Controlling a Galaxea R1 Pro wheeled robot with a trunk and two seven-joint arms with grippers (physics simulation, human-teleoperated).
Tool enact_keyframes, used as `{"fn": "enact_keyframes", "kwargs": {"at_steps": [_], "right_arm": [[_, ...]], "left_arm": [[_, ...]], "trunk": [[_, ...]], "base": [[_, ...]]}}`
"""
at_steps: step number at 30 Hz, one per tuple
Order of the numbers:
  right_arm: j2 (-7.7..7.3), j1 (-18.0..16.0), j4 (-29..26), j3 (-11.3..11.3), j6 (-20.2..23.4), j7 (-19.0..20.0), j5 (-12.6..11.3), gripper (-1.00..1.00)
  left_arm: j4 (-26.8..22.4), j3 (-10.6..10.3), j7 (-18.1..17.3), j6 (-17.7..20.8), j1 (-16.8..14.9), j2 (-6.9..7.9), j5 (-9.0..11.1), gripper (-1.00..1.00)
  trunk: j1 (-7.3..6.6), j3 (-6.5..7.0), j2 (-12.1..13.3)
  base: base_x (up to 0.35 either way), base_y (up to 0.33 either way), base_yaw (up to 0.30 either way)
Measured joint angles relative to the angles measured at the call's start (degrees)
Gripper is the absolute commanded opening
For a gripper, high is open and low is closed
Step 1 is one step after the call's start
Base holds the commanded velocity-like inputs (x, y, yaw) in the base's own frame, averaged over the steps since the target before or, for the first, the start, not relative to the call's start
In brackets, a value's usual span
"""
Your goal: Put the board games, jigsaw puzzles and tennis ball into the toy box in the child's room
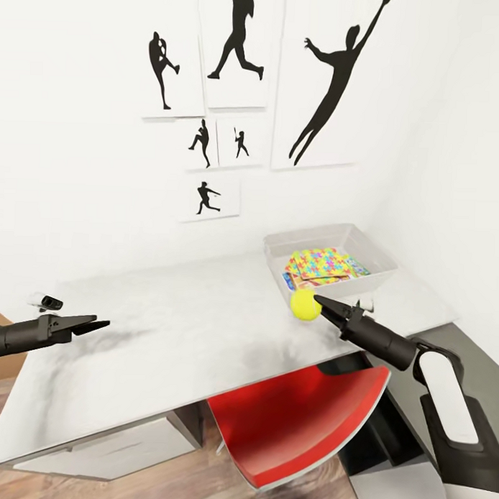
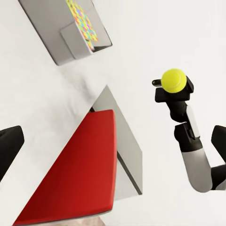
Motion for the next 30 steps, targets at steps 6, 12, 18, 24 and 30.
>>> {"fn": "enact_keyframes", "kwargs": {"at_steps": [6,12,18,24,30], "right_arm": [[0.35,0.8,-0.1,0.0,0.0,1.5,0.0,-1.00],[0.59,3.3,-1.0,0.1,0.0,2.3,0.1,-1.00],[0.50,5.3,-2.2,0.0,0.0,5.2,0.0,-1.00],[0.31,5.9,-2.6,0.0,0.0,7.9,0.2,-1.00],[0.30,5.9,-2.6,0.0,0.0,8.2,0.2,-1.00]], "left_arm": [[0.0,-0.1,0.0,0.0,0.0,0.00,0.2,1.00],[0.0,-0.1,0.0,0.0,0.0,-0.20,0.2,1.00],[0.0,-0.1,0.0,0.0,0.0,-0.48,0.1,1.00],[0.0,-0.2,0.0,0.0,0.0,-0.50,0.2,1.00],[-0.8,-0.1,0.0,0.0,0.0,-0.63,0.3,1.00]], "trunk": [[0.00,0.57,0.0],[0.00,1.14,0.0],[0.00,1.71,0.0],[0.00,2.28,0.0],[0.00,2.85,0.0]], "base": [[0.000,0.000,0.000],[0.000,0.000,0.000],[0.000,0.000,0.000],[0.000,0.000,0.000],[0.000,0.000,0.000]]}}
